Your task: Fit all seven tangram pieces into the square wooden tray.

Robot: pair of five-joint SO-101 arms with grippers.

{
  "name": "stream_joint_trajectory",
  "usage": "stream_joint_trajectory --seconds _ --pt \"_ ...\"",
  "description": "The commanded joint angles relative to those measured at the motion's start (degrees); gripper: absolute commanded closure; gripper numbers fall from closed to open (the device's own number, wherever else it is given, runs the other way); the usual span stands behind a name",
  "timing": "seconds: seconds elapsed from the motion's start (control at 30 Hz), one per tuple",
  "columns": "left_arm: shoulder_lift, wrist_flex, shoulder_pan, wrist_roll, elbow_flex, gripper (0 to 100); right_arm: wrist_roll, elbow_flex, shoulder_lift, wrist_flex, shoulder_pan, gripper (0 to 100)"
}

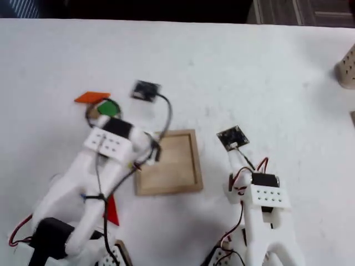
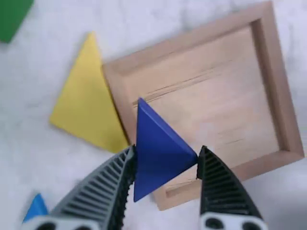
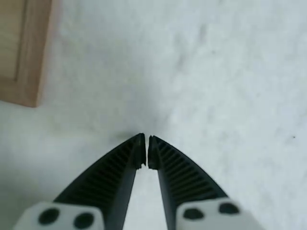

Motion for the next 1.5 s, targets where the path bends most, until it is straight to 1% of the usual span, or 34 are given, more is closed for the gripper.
stream_joint_trajectory --seconds 0.0,0.2,0.37,0.43,0.6,0.8,0.93,1.0,1.1,1.27,1.33,1.47 --pt "-1.98 -8.44 5.76 -2.11 1.76 92 0.79 -0.26 -2.07 -0.84 -0.31 98.1" --pt "2.68 -13.10 6.29 -3.52 1.67 92 0.79 -0.18 -2.07 -0.84 -0.31 98.1" --pt "5.76 -13.36 9.54 -3.60 1.49 92 0.79 -0.18 -2.07 -0.84 -0.40 98.1" --pt "6.02 -15.38 10.24 -3.60 1.76 92 0.79 -0.18 -2.07 -0.84 -0.40 98.1" --pt "6.29 -20.40 8.75 -3.43 2.02 92 0.79 -0.18 -2.07 -0.84 -0.40 98.1" --pt "6.37 -20.22 6.90 -3.08 2.02 92 0.79 -0.18 -2.07 -0.84 -0.48 98.1" --pt "6.37 -19.96 6.73 1.58 2.11 92 0.79 -0.18 -2.07 -0.84 -0.57 98.1" --pt "6.37 -19.87 6.73 2.37 2.11 91 0.79 -0.18 -2.07 -0.84 -0.57 98.1" --pt "6.37 -18.64 6.81 2.99 2.11 86 0.79 -0.18 -2.07 -0.84 -0.57 98.1" --pt "6.29 -18.29 6.73 8.26 2.90 75 0.79 -0.18 -2.07 -0.84 -0.66 98.1" --pt "6.29 -18.29 6.64 8.62 3.16 73 0.79 -0.18 -2.07 -0.84 -0.66 98.1" --pt "6.20 -18.20 6.64 8.62 3.25 73 0.79 -0.18 -2.07 -0.84 -0.66 98.1"
